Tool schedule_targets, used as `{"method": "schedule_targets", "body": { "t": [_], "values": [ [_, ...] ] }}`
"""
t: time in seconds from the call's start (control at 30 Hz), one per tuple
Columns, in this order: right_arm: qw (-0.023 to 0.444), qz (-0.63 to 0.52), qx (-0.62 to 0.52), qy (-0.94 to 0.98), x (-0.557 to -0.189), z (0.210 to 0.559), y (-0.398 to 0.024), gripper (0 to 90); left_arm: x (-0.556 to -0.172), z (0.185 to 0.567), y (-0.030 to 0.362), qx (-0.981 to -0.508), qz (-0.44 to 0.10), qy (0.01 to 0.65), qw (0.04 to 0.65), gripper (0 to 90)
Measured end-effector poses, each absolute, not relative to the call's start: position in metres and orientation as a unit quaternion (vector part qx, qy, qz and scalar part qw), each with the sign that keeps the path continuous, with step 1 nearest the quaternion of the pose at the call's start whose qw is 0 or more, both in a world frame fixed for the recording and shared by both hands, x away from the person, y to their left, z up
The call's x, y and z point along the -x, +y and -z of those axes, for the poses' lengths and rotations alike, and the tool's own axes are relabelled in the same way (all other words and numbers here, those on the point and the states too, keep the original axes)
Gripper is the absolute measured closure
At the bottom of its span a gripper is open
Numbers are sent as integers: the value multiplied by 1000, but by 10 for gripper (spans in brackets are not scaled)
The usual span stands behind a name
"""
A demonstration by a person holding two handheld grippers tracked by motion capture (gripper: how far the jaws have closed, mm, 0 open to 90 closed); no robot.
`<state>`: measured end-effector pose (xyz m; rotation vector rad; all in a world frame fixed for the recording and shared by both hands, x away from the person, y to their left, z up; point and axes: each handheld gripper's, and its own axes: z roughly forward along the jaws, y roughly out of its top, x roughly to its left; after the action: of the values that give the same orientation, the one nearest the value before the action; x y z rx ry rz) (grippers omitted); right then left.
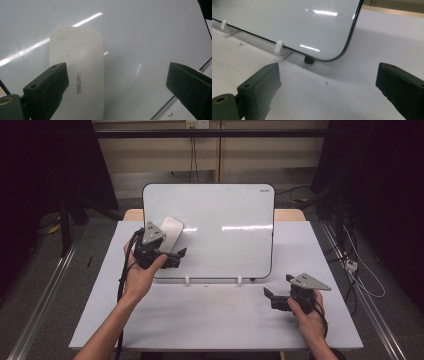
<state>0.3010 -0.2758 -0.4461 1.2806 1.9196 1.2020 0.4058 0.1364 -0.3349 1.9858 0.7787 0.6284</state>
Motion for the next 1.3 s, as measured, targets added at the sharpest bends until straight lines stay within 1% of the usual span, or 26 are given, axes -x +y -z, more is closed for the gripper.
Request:
{"method": "schedule_targets", "body": {
  "t": [0.07,0.13,0.27,0.4,0.5,0.57,0.7,0.83,0.9,0.97,1.1,1.3],
  "values": [
    [266,-445,-473,712,-301,446,-275,58,-402,340,136,-805,-237,313,446,51],
    [266,-445,-473,713,-301,446,-275,58,-398,344,138,-805,-236,317,443,55],
    [266,-446,-473,712,-301,446,-275,58,-392,352,140,-804,-216,323,450,54],
    [266,-446,-473,712,-301,446,-275,60,-384,358,144,-801,-232,329,443,53],
    [266,-446,-473,712,-301,446,-275,60,-379,362,149,-799,-230,329,448,50],
    [266,-446,-473,712,-300,446,-276,60,-375,365,152,-803,-237,328,438,50],
    [266,-445,-474,712,-300,446,-276,60,-370,372,160,-799,-226,337,443,50],
    [267,-445,-474,712,-300,446,-275,60,-366,379,167,-799,-230,343,438,51],
    [267,-445,-474,712,-300,446,-276,60,-364,382,172,-799,-220,351,436,50],
    [267,-444,-475,711,-300,446,-276,60,-361,386,176,-799,-227,353,430,51],
    [268,-444,-476,711,-299,446,-276,59,-355,396,185,-797,-225,365,425,50],
    [268,-443,-476,711,-299,446,-276,59,-348,405,198,-782,-237,387,428,50]
  ]
}}
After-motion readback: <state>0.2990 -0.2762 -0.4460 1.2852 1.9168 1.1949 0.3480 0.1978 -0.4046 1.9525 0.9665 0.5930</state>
